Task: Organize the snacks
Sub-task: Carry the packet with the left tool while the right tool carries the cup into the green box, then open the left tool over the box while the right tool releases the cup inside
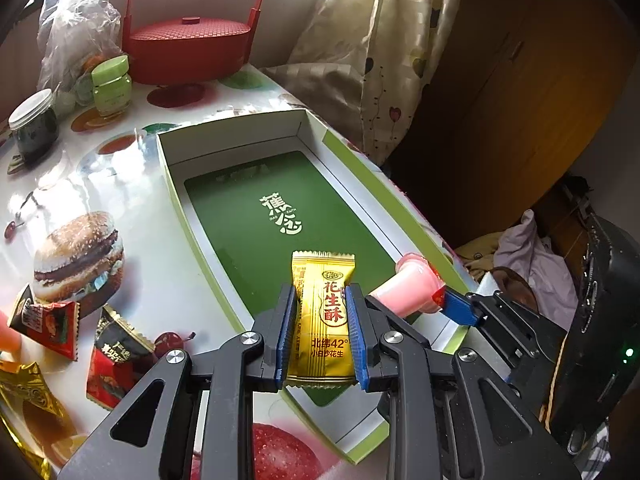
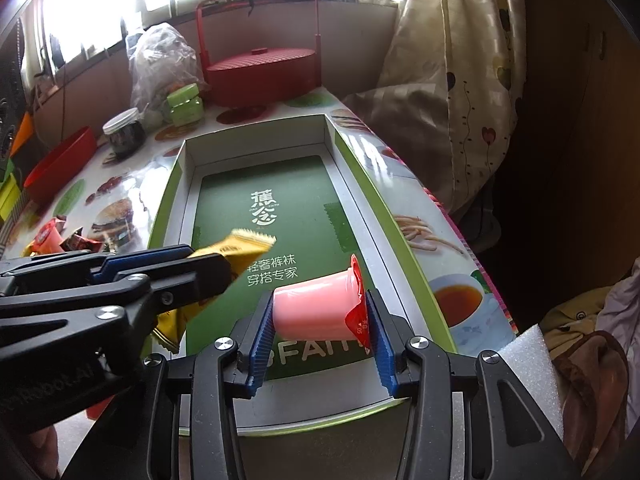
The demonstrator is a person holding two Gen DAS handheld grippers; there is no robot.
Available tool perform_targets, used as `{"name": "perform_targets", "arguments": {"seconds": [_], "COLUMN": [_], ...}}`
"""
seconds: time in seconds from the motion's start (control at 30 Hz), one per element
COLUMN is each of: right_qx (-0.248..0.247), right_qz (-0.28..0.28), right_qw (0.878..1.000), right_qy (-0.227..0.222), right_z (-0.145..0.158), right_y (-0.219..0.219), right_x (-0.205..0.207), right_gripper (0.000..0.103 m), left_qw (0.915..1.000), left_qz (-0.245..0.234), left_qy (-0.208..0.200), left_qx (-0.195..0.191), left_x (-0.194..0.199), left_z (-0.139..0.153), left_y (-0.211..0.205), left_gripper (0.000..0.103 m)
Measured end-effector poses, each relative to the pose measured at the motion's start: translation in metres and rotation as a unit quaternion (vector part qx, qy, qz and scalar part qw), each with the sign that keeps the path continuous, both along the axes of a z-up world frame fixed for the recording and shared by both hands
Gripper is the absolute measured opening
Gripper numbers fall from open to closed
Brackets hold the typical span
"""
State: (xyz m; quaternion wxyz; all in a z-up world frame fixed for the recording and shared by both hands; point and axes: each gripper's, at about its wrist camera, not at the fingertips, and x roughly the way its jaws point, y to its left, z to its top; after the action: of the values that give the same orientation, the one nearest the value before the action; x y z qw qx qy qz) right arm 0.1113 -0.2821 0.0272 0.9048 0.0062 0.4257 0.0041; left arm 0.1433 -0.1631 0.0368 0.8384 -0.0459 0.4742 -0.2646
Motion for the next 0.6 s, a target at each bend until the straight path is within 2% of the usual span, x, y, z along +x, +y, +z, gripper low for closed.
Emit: {"name": "perform_targets", "arguments": {"seconds": [0.1,0.37,0.47,0.53,0.6], "right_qx": [0.0,0.004,0.002,0.002,0.003], "right_qz": [0.0,-0.004,-0.01,-0.015,-0.018], "right_qw": [1.0,1.0,1.0,1.0,1.0], "right_qy": [0.0,-0.003,-0.006,-0.009,-0.012], "right_z": [0.0,0.0,0.002,0.004,0.006], "right_y": [0.0,-0.001,-0.002,-0.003,-0.004], "right_x": [0.0,-0.002,-0.004,-0.006,-0.008], "right_gripper": [0.044,0.056,0.059,0.06,0.061], "left_qw": [1.0,0.9999,1.0,1.0,1.0], "left_qz": [0.004,0.001,-0.001,0.001,0.0], "left_qy": [0.007,0.008,0.009,0.0,-0.004], "left_qx": [0.003,0.011,-0.003,-0.001,-0.002], "left_x": [0.002,0.001,-0.001,-0.005,-0.008], "left_z": [-0.002,-0.001,0.002,0.006,0.011], "left_y": [0.0,-0.001,0.003,0.005,0.007], "left_gripper": [0.026,0.027,0.035,0.046,0.048]}}
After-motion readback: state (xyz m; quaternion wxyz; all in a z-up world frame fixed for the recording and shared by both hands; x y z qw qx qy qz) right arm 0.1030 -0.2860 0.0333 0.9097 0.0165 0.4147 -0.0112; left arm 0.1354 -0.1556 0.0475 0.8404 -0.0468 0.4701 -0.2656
